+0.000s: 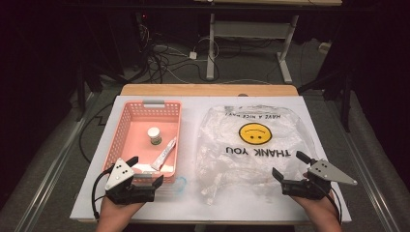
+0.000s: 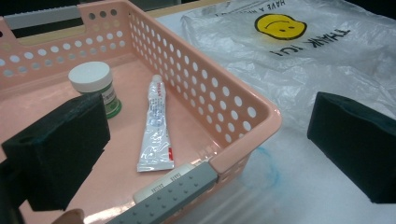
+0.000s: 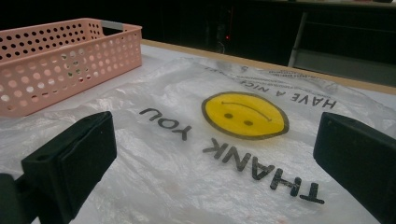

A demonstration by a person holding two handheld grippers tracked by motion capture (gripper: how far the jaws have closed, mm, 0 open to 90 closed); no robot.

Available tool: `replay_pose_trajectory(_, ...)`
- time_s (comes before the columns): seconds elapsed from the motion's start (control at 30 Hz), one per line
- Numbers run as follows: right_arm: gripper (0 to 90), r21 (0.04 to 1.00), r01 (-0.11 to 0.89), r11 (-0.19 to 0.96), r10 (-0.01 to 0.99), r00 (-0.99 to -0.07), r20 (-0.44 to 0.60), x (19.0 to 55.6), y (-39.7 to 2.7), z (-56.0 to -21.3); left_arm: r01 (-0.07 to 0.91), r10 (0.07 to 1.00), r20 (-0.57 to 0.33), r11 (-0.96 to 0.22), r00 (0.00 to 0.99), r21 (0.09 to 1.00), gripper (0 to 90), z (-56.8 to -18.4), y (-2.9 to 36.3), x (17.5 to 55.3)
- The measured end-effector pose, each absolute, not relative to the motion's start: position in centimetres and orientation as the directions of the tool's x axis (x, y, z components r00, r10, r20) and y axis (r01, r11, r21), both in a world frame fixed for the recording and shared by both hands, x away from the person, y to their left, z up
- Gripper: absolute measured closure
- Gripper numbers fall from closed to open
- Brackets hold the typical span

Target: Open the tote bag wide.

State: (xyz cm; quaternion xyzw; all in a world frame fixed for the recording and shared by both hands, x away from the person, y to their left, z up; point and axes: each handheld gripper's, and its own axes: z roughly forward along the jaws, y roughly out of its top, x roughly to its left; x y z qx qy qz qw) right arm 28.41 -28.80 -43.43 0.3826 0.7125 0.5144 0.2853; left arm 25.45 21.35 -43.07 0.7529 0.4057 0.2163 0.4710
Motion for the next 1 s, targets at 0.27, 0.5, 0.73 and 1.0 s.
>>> replay_pose_trajectory(0.27, 0.2, 0.950, 0.259, 0.172, 0.843, -0.538, -0.006, 28.5, -29.2, -43.3, 0.413, 0.812, -0.061, -0.229, 0.580, 0.881, 0.0, -43.0, 21.4, 25.5)
replay_pose_trajectory(0.5, 0.9, 0.947, 0.274, 0.168, 0.859, -0.512, -0.004, 28.6, -30.4, -43.0, 0.435, 0.806, -0.088, -0.220, 0.585, 0.873, 0.0, -43.0, 21.7, 25.7)
replay_pose_trajectory(0.73, 4.5, 0.933, 0.331, 0.143, 0.902, -0.431, 0.015, 28.5, -33.4, -43.0, 0.430, 0.801, -0.085, -0.226, 0.593, 0.874, 0.0, -42.9, 21.7, 25.8)
replay_pose_trajectory(1.0, 12.4, 0.894, 0.432, 0.120, 0.941, -0.338, 0.037, 28.8, -36.8, -44.2, 0.447, 0.792, -0.117, -0.209, 0.599, 0.870, 0.0, -42.7, 21.6, 26.1)
